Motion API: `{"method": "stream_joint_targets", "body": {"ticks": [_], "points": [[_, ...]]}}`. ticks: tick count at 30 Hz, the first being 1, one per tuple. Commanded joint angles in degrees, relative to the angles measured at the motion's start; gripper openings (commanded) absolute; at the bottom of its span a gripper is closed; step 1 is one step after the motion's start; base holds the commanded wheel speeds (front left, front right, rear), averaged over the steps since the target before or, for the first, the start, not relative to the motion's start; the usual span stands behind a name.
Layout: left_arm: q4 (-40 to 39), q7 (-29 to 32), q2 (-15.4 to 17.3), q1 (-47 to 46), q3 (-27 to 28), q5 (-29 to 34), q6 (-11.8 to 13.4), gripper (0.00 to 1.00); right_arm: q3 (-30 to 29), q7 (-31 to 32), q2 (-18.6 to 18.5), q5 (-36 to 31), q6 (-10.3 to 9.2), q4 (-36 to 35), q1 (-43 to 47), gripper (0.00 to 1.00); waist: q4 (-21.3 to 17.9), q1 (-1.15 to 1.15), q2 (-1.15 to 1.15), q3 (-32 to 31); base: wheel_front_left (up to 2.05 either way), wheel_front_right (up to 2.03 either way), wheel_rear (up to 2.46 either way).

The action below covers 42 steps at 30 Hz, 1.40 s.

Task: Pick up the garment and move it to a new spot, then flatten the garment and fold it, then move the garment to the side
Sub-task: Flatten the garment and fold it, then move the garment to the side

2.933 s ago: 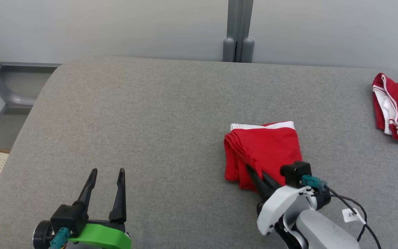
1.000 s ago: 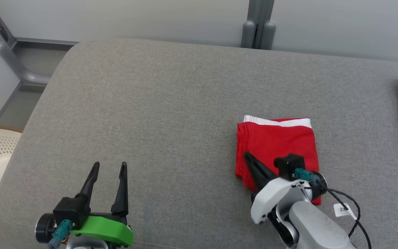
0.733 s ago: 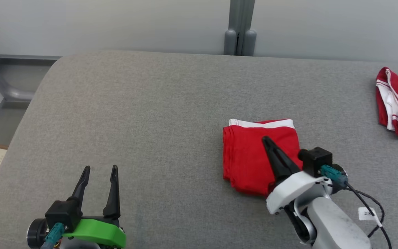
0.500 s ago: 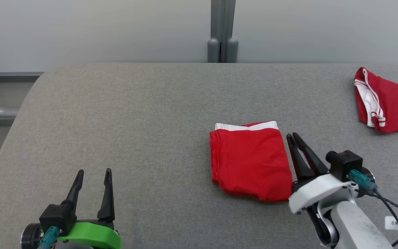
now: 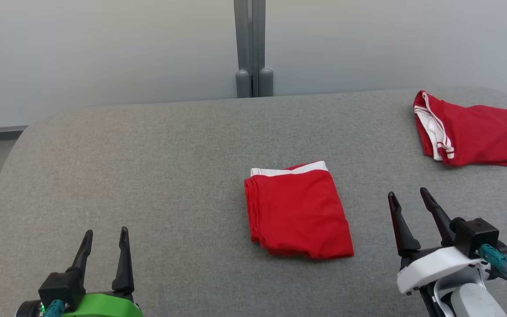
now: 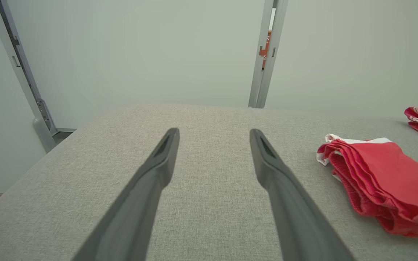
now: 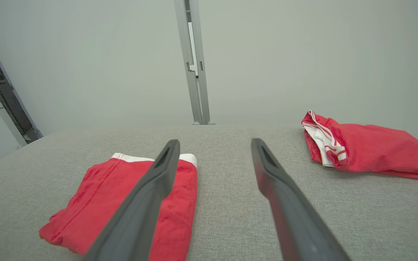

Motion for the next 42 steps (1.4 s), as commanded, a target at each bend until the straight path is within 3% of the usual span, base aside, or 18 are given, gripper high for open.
{"method": "stream_joint_targets", "body": {"ticks": [1, 14, 42], "points": [[0.05, -0.16, 0.46, 0.76, 0.51, 0.16, -0.17, 1.0, -0.25, -0.15, 0.08, -0.1, 0.0, -0.8, 0.81, 1.0, -0.36, 0.0, 0.0, -0.4, 0.0, 0.0, 0.0], [0.57, -0.16, 1.55, 1.08, -1.21, -1.65, -0.17, 1.0, -0.96, -0.15, -0.53, 2.52, 0.0, -3.82, 3.17, 1.0, 0.1, 0.0, 0.0, -1.01, 0.0, 0.0, 0.0], [1.43, -0.16, 3.8, 0.5, -0.16, -3.91, -0.13, 1.0, -1.96, -0.15, 0.45, 2.19, 0.0, -2.9, 4.72, 1.0, 0.43, 0.0, 0.0, -1.56, 0.0, 0.0, 0.0]]}}
